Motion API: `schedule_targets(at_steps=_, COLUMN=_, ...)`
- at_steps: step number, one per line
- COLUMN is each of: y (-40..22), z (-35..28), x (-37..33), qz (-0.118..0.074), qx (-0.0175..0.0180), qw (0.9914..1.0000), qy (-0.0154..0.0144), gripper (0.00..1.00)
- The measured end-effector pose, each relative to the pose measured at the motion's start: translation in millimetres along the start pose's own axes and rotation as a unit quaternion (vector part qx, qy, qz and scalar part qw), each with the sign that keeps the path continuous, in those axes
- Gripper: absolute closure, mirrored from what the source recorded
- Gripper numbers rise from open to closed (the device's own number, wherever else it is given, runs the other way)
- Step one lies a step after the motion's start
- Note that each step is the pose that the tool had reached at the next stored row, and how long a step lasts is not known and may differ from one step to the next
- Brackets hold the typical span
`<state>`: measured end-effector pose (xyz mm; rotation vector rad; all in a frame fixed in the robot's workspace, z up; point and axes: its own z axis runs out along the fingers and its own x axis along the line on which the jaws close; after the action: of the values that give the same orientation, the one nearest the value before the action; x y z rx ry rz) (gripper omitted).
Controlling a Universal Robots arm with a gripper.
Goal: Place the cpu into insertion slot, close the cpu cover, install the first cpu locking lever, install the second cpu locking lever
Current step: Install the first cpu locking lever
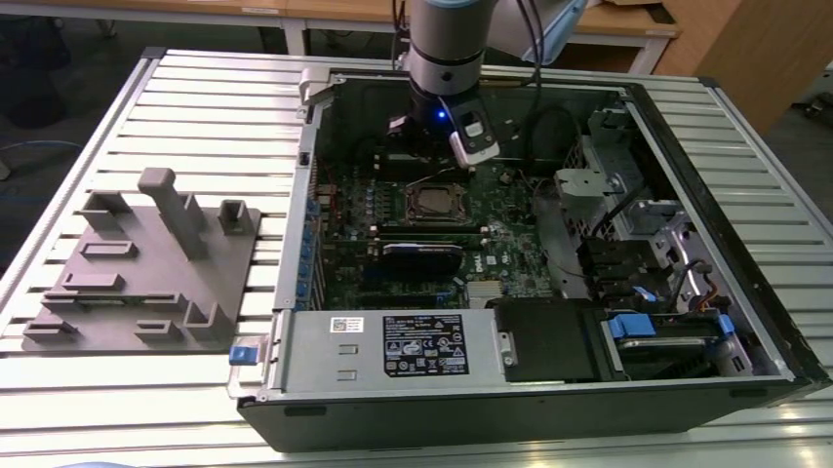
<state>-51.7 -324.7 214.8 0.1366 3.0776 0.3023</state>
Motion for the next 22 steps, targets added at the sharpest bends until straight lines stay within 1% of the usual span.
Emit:
schedule_targets(at_steps=3, y=0.1, z=1.2, x=-0.3, qz=0.0, qx=0.0, qw=1.0, qy=-0.0001, gripper=0.89)
schedule_targets(at_steps=5, y=-0.1, z=2.3, x=-0.4, qz=0.005, qx=0.0002, qw=0.99999, qy=-0.0009, gripper=0.89)
schedule_targets(at_steps=9, y=-0.5, z=4.8, x=-0.4, qz=0.027, qx=0.0011, qw=0.99963, qy=-0.0053, gripper=0.89)
schedule_targets(at_steps=12, y=-0.9, z=6.4, x=-0.4, qz=0.046, qx=0.0018, qw=0.99889, qy=-0.0092, gripper=0.89)
schedule_targets(at_steps=16, y=-1.2, z=8.2, x=-0.6, qz=0.07, qx=0.0028, qw=0.99747, qy=-0.0139, gripper=0.89)
schedule_targets(at_steps=21, y=-1.1, z=8.3, x=-0.6, qz=0.071, qx=0.0027, qw=0.99736, qy=-0.0142, gripper=0.89)
schedule_targets(at_steps=22, y=-1.0, z=8.4, x=-0.5, qz=0.073, qx=0.0028, qw=0.99719, qy=-0.0147, gripper=0.89)
